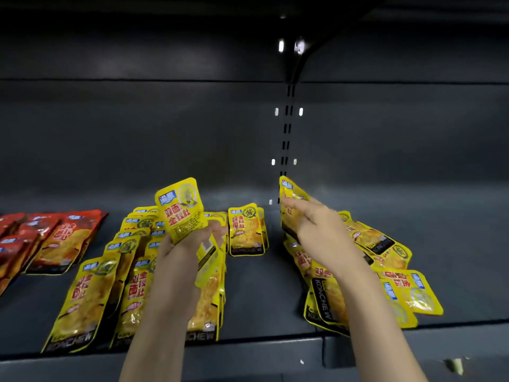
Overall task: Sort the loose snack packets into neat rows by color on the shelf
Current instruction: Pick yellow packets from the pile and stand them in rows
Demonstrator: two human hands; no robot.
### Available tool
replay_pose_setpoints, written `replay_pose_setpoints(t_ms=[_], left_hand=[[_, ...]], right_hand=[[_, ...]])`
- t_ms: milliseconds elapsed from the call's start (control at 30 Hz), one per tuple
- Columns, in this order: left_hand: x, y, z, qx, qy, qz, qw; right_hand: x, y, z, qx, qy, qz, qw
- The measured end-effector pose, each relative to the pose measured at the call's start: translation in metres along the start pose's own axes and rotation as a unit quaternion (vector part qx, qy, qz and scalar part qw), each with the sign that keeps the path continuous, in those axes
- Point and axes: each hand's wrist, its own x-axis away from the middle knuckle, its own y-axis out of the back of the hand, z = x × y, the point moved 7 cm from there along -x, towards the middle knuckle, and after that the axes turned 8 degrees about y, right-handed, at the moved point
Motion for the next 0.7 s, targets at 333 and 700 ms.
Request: replay_pose_setpoints(t_ms=[333,700], left_hand=[[-0.016,0.017,-0.019,-0.089,-0.076,0.057,0.992],[-0.023,0.041,-0.01,0.005,-0.073,0.022,0.997]], right_hand=[[0.002,-0.014,0.016,-0.03,0.028,-0.06,0.997],[0.006,-0.036,-0.014,-0.174,-0.077,-0.056,0.98]])
